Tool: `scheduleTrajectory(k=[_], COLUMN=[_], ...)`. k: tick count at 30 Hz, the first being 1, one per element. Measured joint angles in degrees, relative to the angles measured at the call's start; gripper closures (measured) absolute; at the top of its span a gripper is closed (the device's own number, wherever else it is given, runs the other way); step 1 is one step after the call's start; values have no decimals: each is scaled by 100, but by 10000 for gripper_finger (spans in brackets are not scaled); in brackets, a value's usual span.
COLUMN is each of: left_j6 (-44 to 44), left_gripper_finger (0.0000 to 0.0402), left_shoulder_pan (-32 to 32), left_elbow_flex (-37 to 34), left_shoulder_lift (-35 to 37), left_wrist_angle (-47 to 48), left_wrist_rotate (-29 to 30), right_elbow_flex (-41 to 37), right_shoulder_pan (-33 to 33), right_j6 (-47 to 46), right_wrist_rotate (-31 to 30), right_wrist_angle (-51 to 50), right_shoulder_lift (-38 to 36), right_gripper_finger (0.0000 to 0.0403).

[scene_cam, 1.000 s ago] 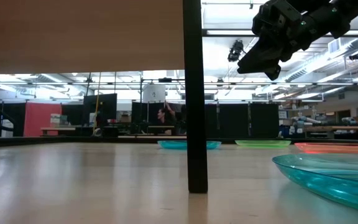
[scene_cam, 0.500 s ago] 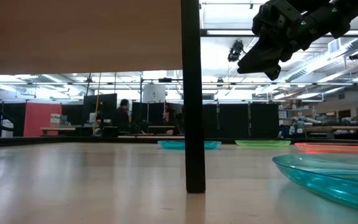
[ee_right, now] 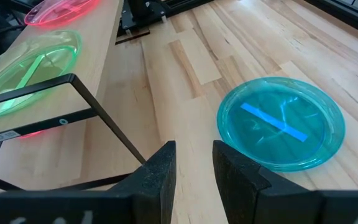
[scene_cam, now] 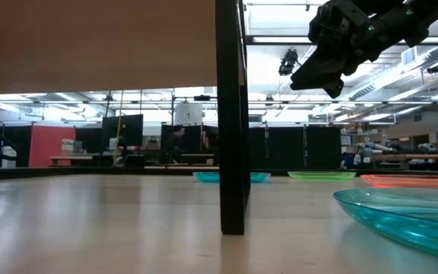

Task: Place and stack plates onto a shelf
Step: Stack the red plate on top of the green plate on the shelf

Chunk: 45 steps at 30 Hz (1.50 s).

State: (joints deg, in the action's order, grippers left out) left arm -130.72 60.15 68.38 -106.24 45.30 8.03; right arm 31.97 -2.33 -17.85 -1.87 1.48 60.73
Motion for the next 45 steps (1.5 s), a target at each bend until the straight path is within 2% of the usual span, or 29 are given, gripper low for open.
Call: scheduleTrajectory(k=[7, 25, 35, 45], left_j6=[302, 187, 147, 109], left_gripper_finger=[230, 232, 296, 338], left_shoulder_pan=[1, 1, 1, 1], left_elbow_flex=[0, 22, 13, 7], left_shoulder_lift=[0, -296, -306, -289], left_wrist_angle=[-95, -175, -203, -257], left_wrist_rotate=[-2, -213, -223, -226], right_elbow_flex=[0, 0, 0, 0], right_shoulder_pan=[0, 0, 0, 0], right_j6=[-2, 0, -2, -2], right_wrist_rotate=[0, 0, 0, 1], right_wrist_angle=[0, 0, 0, 0], right_shoulder_lift=[0, 0, 0, 0], right_gripper_finger=[291, 291, 291, 291])
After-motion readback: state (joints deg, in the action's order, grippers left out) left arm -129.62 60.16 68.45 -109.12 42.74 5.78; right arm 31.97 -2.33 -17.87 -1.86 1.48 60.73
